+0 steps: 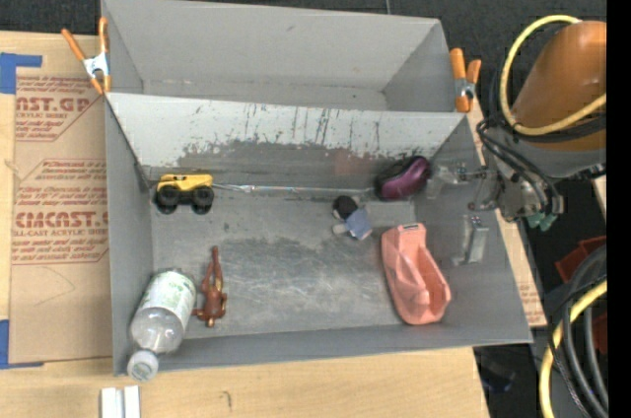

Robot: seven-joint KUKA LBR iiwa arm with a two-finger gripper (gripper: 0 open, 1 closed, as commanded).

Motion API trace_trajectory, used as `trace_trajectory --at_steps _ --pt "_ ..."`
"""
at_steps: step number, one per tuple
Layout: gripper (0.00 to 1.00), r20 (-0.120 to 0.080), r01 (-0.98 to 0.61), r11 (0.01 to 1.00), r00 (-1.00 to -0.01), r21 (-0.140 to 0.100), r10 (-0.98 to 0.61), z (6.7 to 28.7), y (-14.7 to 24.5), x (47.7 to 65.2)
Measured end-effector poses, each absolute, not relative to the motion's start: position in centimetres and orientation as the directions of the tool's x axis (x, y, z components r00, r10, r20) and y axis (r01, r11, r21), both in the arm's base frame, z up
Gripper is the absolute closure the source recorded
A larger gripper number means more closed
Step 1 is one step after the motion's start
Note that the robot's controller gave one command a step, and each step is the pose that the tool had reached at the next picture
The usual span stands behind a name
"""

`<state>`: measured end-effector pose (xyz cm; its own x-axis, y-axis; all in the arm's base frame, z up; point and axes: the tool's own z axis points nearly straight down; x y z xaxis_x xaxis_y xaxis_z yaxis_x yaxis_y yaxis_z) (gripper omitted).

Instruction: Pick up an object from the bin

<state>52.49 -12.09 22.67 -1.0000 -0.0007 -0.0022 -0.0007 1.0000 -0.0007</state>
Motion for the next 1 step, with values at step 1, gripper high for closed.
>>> trace_trajectory --at_steps 1 --pt "0.00 -0.007 0.024 1.000 -1.000 0.000 0.024 14.55 -6.52 54.22"
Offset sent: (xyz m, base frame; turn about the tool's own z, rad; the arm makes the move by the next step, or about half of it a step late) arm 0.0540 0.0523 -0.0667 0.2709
